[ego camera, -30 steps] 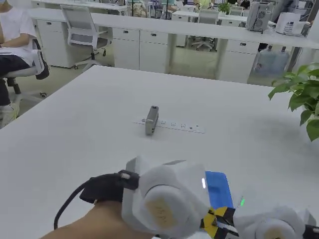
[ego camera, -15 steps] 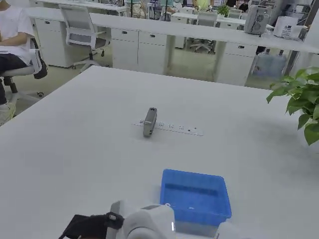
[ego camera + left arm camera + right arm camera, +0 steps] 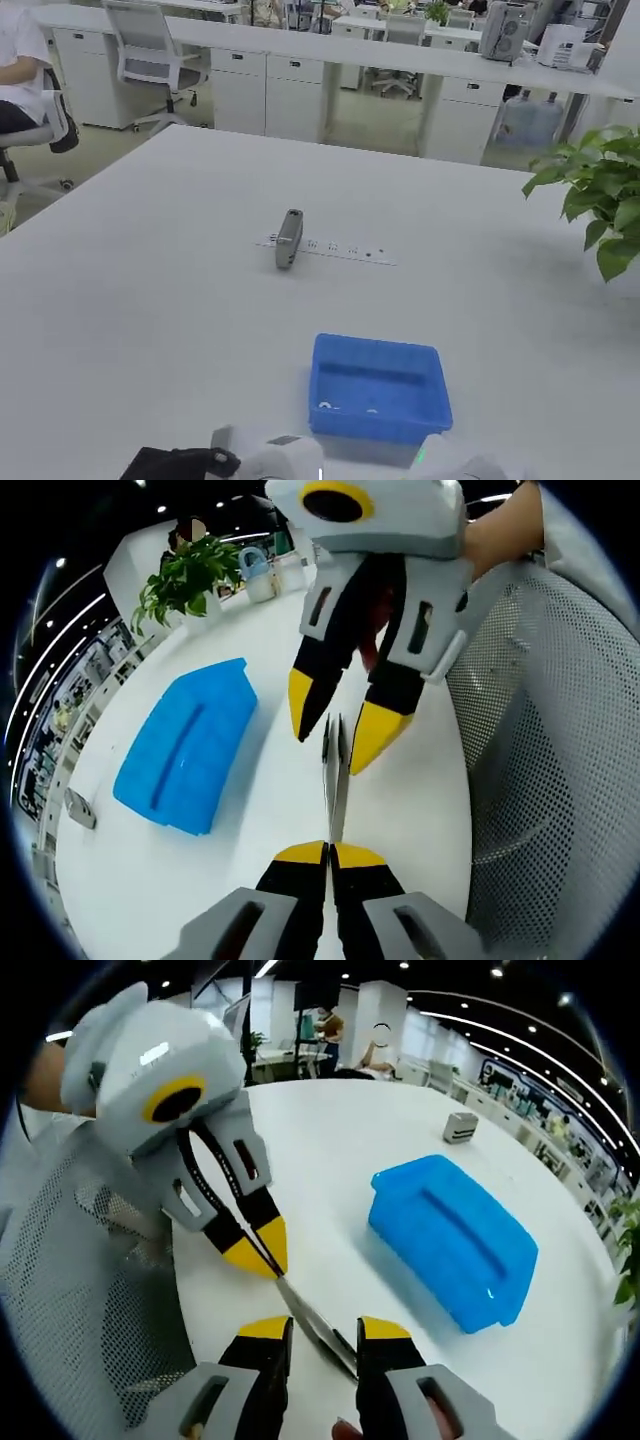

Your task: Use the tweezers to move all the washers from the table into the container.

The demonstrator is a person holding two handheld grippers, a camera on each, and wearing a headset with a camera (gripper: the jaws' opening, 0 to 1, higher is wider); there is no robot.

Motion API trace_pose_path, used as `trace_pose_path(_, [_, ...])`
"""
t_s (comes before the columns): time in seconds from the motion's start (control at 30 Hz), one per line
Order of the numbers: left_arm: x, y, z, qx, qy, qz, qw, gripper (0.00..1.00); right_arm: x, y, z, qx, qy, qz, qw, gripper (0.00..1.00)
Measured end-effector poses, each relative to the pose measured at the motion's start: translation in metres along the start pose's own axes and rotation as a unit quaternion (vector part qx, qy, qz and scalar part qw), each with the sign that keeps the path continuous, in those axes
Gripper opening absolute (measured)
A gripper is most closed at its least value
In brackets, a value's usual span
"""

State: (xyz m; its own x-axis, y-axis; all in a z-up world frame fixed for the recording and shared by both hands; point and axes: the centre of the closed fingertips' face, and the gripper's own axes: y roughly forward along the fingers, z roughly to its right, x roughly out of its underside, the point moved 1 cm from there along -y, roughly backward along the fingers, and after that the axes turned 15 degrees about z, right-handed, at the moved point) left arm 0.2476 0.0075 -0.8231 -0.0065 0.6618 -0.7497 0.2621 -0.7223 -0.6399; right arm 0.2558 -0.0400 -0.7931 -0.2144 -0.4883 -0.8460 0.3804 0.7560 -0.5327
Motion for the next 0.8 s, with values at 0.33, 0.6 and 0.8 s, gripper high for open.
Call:
trace_pose_path(0.33, [-0.005, -0.026, -0.003, -0.075, -0.134, 0.014, 0.9880, 0.29, -0.039, -0.063, 0.001, 0.087, 0.096, 0.088, 0.9877, 0.44])
trace_pose_path(0.6, [-0.028, -0.101, -0.023, -0.240, -0.255, 0.110, 0.9301, 0.75, -0.046, -0.100, 0.027, 0.159, 0.116, 0.120, 0.9731, 0.61])
trace_pose_path(0.8, [-0.042, -0.153, -0.040, -0.346, -0.286, 0.184, 0.8744, 0.99, -0.045, -0.120, 0.044, 0.208, 0.140, 0.142, 0.9576, 0.72])
